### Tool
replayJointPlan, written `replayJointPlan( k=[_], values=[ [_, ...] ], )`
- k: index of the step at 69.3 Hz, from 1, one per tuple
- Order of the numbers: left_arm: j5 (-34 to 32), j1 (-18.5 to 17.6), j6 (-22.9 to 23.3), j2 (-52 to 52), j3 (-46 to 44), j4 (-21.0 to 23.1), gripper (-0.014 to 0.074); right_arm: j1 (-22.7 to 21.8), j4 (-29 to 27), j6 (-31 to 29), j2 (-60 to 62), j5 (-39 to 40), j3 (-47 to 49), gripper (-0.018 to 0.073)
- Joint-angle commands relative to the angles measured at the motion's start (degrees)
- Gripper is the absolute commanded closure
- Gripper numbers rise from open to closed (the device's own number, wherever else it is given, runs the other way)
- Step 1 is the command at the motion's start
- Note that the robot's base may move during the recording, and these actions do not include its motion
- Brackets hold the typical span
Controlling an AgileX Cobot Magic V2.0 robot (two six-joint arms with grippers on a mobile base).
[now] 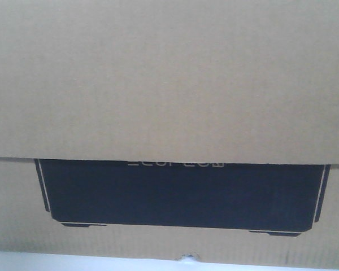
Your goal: Grab box from left shelf to table start
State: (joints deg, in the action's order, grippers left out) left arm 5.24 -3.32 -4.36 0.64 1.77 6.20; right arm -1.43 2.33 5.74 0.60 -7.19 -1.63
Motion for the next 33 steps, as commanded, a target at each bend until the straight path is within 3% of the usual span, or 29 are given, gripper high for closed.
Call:
replayJointPlan(
  k=[1,33],
  values=[
    [-5.24,0.16,0.12,0.58,-0.26,0.58,0.0689,-0.29,-0.12,-0.21,0.54,5.54,-0.31,0.0506],
    [-5.24,0.16,0.12,0.58,-0.26,0.58,0.0689,-0.29,-0.12,-0.21,0.54,5.13,-0.31,0.0506]
  ],
)
